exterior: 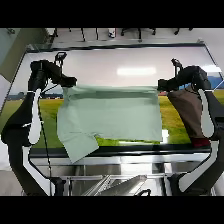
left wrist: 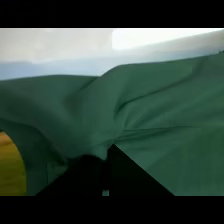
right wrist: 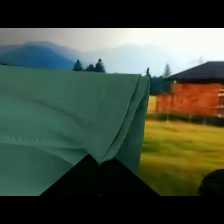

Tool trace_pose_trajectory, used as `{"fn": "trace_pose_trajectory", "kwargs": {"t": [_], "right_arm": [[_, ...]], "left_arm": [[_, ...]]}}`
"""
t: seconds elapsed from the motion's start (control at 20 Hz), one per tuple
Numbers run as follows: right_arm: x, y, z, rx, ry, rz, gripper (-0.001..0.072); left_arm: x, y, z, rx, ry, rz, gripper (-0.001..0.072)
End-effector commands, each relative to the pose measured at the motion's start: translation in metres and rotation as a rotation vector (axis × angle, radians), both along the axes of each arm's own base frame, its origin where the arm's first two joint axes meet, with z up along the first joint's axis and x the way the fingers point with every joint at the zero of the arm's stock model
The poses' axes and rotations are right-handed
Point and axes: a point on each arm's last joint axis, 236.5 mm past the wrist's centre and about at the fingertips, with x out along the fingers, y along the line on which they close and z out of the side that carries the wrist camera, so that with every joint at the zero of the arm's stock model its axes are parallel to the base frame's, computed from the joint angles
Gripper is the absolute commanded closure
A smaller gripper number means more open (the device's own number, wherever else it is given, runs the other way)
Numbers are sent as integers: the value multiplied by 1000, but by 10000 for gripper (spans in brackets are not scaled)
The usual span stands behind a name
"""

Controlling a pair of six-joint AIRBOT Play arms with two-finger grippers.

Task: Fold the shirts.

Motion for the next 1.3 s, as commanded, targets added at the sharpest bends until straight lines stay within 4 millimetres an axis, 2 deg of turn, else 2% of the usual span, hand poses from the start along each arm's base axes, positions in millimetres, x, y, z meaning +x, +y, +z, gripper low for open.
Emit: {"fn": "trace_pose_trajectory", "kwargs": {"t": [0.0,0.15,0.25,0.65,0.9,0.95,1.0,1.05,1.1,1.15,1.25], "right_arm": [[-14,-12,-19,-77,57,5,691],[-15,-13,-25,-77,59,-5,691],[-15,-13,-27,-73,69,-18,691],[-15,-8,-37,-104,89,-31,692],[-17,5,-38,-100,94,-8,690],[-17,9,-38,-92,96,-5,677],[-18,12,-37,-81,101,-4,594],[-21,15,-36,-68,110,-1,445],[-25,20,-34,-46,128,5,378],[-30,21,-30,-39,148,16,379],[-43,16,-9,-35,180,37,379]], "left_arm": [[-42,21,-32,92,218,41,694],[-69,24,-53,100,365,73,694],[-76,21,-59,104,402,83,694],[-65,16,-61,94,361,109,693],[-64,10,-61,74,356,107,693],[-65,5,-61,51,361,103,672],[-66,-2,-60,20,365,99,424],[-69,-8,-59,-8,382,96,153],[-74,-10,-58,-30,408,96,86],[-84,-9,-54,-38,451,96,86],[-103,4,-37,-30,539,136,86]]}}
